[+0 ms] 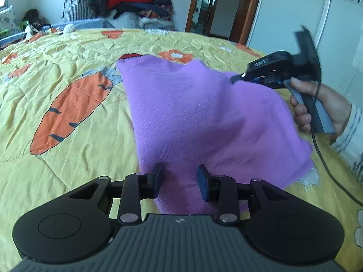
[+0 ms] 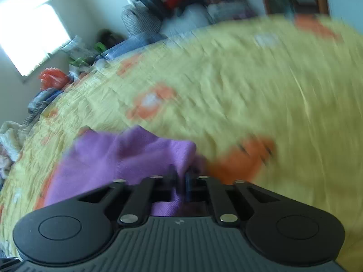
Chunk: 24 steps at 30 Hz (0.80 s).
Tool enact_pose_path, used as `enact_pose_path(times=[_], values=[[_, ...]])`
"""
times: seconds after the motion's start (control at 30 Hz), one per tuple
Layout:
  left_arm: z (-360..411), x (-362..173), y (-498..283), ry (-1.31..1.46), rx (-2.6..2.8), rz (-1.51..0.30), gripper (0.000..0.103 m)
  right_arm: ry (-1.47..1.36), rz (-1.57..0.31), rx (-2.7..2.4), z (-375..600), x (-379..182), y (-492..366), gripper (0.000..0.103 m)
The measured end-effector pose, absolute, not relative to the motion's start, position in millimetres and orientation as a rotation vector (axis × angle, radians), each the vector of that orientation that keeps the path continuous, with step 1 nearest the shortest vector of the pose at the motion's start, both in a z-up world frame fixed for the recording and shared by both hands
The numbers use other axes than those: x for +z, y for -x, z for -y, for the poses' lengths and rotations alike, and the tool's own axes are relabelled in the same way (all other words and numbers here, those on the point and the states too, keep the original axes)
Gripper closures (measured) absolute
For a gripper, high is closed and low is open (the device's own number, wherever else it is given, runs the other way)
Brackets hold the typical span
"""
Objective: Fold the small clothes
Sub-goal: 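Lower the folded collar onto the sweater and open the left gripper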
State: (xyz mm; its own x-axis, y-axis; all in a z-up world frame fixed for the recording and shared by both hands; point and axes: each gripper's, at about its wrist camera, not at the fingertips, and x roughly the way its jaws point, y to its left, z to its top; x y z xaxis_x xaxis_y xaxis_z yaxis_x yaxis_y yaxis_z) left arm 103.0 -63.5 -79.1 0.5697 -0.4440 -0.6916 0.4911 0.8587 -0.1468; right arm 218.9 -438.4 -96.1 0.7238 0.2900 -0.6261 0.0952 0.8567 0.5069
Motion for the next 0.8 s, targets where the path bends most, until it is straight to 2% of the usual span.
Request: enact_pose_path(times=[0.03, 0.07, 0.1, 0.3, 0.33, 0.43, 0.47, 0.6, 0.7, 0.8], values=[[57, -71, -101, -0.044, -0.548, -0.812, 0.052, -0.552, -0.758, 0.072, 443, -90, -208, 0.06], [53, -65, -101, -0.016, -0.547, -0.821, 0.037, -0.553, -0.725, 0.05, 449, -81, -190, 0.033], [46, -58, -97, 0.005, -0.567, -0.807, 0.031, -0.567, -0.686, 0.063, 453, -73, -168, 0.028], [51, -44, -81, -0.028, -0.72, -0.752, 0.029, -0.585, -0.686, 0.158, 436, -80, -50, 0.03], [56, -49, -81, -0.058, -0.72, -0.756, 0.029, -0.581, -0.71, 0.156, 430, -86, -40, 0.031], [67, -67, -80, -0.15, -0.734, -0.783, 0.033, -0.595, -0.716, 0.181, 418, -99, -23, 0.063], [70, -73, -80, -0.187, -0.733, -0.799, 0.039, -0.612, -0.718, 0.193, 415, -100, -21, 0.098], [67, -80, -83, -0.27, -0.722, -0.804, 0.058, -0.541, -0.667, 0.192, 399, -83, -17, 0.098], [53, -78, -96, -0.246, -0.71, -0.848, 0.061, -0.51, -0.614, 0.213, 392, -58, -4, 0.098], [40, -83, -95, -0.236, -0.724, -0.87, 0.059, -0.487, -0.69, 0.183, 390, -70, -3, 0.098]])
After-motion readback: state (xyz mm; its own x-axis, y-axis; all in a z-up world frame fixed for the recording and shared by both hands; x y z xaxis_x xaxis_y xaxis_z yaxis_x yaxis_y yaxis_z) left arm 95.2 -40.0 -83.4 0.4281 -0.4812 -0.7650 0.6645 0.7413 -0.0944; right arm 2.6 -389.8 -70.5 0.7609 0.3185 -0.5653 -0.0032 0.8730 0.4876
